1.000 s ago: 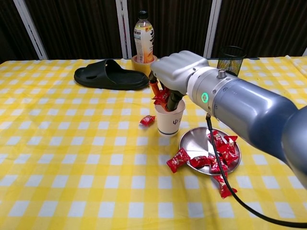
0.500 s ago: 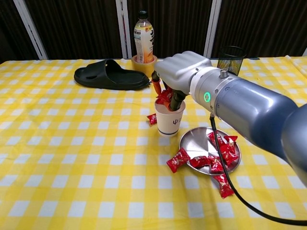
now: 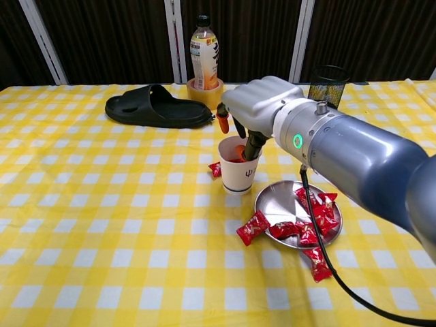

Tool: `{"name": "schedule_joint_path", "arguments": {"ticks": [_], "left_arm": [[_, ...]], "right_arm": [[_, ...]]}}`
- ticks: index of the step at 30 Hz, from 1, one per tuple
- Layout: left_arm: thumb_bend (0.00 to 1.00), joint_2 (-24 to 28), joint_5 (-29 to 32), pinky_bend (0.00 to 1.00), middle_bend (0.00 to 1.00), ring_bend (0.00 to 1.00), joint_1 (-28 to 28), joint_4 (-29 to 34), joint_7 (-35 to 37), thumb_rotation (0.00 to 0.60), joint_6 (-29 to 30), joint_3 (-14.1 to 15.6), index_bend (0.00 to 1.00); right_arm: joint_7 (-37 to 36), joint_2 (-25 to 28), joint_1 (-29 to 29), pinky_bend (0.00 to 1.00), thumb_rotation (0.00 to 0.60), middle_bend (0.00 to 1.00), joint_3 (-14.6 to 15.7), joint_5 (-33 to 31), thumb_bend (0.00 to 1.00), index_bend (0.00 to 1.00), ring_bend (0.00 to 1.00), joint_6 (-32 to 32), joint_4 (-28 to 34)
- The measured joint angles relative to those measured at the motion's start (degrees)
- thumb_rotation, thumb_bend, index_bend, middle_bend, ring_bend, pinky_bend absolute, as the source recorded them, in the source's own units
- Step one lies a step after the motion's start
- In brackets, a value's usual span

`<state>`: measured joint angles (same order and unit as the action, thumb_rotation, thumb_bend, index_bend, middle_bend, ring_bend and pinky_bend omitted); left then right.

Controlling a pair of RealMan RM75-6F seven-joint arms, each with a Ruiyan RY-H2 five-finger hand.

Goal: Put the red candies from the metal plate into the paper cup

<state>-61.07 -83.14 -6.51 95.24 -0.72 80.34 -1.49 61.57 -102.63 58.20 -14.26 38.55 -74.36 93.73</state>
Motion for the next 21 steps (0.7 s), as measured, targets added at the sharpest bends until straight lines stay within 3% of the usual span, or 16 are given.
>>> {"name": "schedule_joint_path", "arguments": {"ticks": [6, 15, 21], "left_arm": [[0.05, -0.05, 0.09, 0.0, 0.0, 0.0, -0.01, -0.04, -0.06, 0.6, -0.01, -0.04, 0.0], [0.05, -0.08, 0.07, 0.0, 0.0, 0.0, 0.11, -0.05, -0.36, 0.6, 0.24, -0.03, 0.0], [0.05, -0.04, 0.07, 0.0, 0.0, 0.0, 0.24, 0.04, -0.41, 0.6, 0.36, 0.03, 0.0]], "right_arm": [[-0.21, 0.49, -0.26, 0.85, 0.6, 0.41, -0.04, 0.73, 0.49, 0.35, 0.7, -0.44, 1.15], [-1.35, 3.74, -2.01, 0.85, 0.6, 0.4, 0.56, 3.98, 0.49, 0.3, 0.7, -2.78, 8.66], [-2.52, 7.78, -5.08, 0.85, 0.6, 0.32, 3.64, 6.49, 0.47, 0.21, 0.7, -4.66, 15.25]]}}
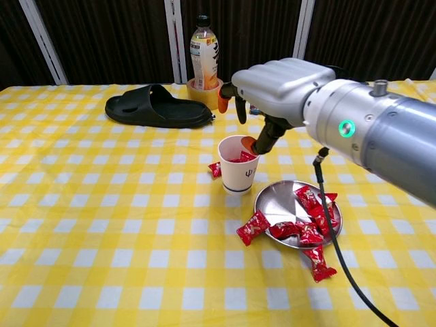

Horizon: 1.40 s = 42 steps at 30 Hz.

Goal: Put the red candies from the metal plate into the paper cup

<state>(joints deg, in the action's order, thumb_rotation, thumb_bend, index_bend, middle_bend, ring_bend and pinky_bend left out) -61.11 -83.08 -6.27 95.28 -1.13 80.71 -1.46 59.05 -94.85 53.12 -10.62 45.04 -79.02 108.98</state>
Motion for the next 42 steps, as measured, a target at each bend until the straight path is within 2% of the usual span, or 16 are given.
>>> {"name": "schedule_joint_path", "arguments": {"ticks": [7, 14, 26, 36, 42], "left_arm": [[0.05, 0.1, 0.07, 0.0, 0.0, 0.0, 0.09, 0.26, -0.22, 0.6, 0.0, 0.07, 0.0], [0.05, 0.12, -0.05, 0.0, 0.0, 0.0, 0.34, 0.42, -0.55, 0.6, 0.45, 0.12, 0.0], [0.05, 0.07, -0.06, 0.0, 0.0, 0.0, 0.57, 0.51, -1.16, 0.6, 0.69, 0.2, 0.0], [0.05, -0.01, 0.42, 0.0, 0.0, 0.0, 0.52, 0.62, -1.67, 0.6, 0.33, 0.14, 0.0], [0.05, 0.02, 0.62, 0.0, 0.0, 0.0, 0.5, 0.58, -1.69, 0.6, 0.17, 0.09, 0.0]], "right_arm": [[-0.22, 4.21, -4.28, 0.85, 0.6, 0.24, 5.51, 1.12, 0.42, 0.16, 0.7, -2.36, 6.86], [0.67, 5.8, -7.78, 0.85, 0.6, 0.2, 10.06, -1.29, 0.39, 0.1, 0.7, -3.39, 9.54], [-1.07, 4.66, -10.17, 0.85, 0.6, 0.18, 11.13, -4.99, 0.39, 0.1, 0.7, -1.24, 4.41], [-2.37, 2.78, -10.84, 0.85, 0.6, 0.18, 11.07, -4.21, 0.39, 0.19, 0.7, 0.97, 0.64], [-2.89, 1.86, -11.19, 0.85, 0.6, 0.2, 10.69, -4.67, 0.39, 0.2, 0.7, 2.26, -1.89]]}}
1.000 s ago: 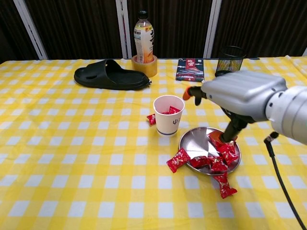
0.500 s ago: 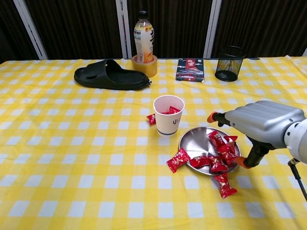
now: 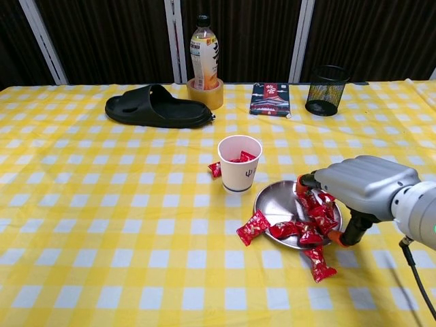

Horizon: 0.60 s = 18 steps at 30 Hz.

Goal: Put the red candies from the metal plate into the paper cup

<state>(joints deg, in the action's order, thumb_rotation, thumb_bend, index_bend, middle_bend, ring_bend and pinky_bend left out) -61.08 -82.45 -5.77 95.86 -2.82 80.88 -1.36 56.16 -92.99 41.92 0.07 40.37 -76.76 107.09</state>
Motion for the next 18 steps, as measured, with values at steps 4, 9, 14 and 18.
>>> {"name": "schedule_joint_path", "arguments": {"ticks": [4, 9, 14, 18], "left_arm": [[0.05, -0.02, -0.08, 0.0, 0.0, 0.0, -0.01, -0.03, -0.02, 0.6, -0.01, 0.01, 0.0], [0.05, -0.04, 0.03, 0.0, 0.0, 0.0, -0.01, 0.01, -0.16, 0.6, -0.08, 0.01, 0.0], [0.05, -0.05, 0.12, 0.0, 0.0, 0.0, 0.0, 0.07, -0.26, 0.6, -0.11, -0.02, 0.0], [0.05, -0.06, 0.09, 0.0, 0.0, 0.0, 0.0, 0.08, -0.28, 0.6, -0.08, -0.03, 0.0]], "right_arm": [[-0.79, -0.31, -0.42, 0.85, 0.6, 0.2, -0.22, -0.06, 0.39, 0.2, 0.7, 0.87, -1.6], [-0.92, -0.5, -0.74, 0.85, 0.6, 0.24, -0.15, 0.06, 0.39, 0.28, 0.7, 1.63, -2.59], [-1.26, -0.85, -1.13, 0.85, 0.6, 0.34, -0.05, 0.39, 0.39, 0.38, 0.7, 2.19, -3.1], [-1.74, -1.11, -1.37, 0.85, 0.6, 0.41, -0.08, 1.27, 0.39, 0.44, 0.71, 2.41, -3.18]]}}
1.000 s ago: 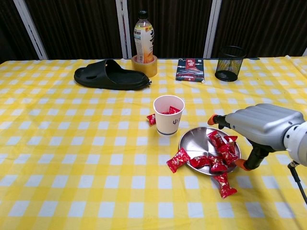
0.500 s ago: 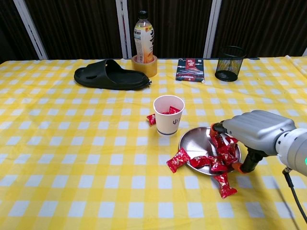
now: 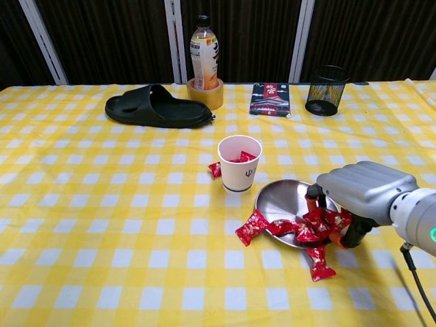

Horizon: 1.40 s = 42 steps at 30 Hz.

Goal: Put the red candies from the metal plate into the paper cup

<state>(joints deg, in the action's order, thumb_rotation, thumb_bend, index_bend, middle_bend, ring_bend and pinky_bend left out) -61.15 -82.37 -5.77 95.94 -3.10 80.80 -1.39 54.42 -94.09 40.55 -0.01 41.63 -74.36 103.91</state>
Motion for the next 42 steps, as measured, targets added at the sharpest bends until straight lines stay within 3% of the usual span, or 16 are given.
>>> {"name": "schedule_joint_path", "arguments": {"ticks": [9, 24, 42], "left_arm": [[0.05, 0.04, 0.03, 0.0, 0.0, 0.0, 0.02, -0.02, 0.28, 0.6, 0.08, -0.11, 0.0], [0.05, 0.06, 0.25, 0.0, 0.0, 0.0, -0.01, 0.08, 0.25, 0.6, -0.04, -0.19, 0.01], [0.05, 0.21, 0.39, 0.0, 0.0, 0.0, -0.19, 0.16, 0.62, 0.6, -0.44, -0.27, 0.01]], "right_arm": [[-0.3, -0.53, -0.35, 0.86, 0.6, 0.49, -0.36, 1.23, 0.5, 0.55, 0.72, 0.4, -0.52], [-0.09, 1.41, 0.1, 0.86, 0.6, 0.51, -2.55, 5.26, 0.55, 0.58, 0.72, -0.4, 3.18], [4.97, 4.67, 5.84, 0.86, 0.6, 0.51, -12.14, 2.94, 0.56, 0.58, 0.72, -2.18, 11.28]]}}
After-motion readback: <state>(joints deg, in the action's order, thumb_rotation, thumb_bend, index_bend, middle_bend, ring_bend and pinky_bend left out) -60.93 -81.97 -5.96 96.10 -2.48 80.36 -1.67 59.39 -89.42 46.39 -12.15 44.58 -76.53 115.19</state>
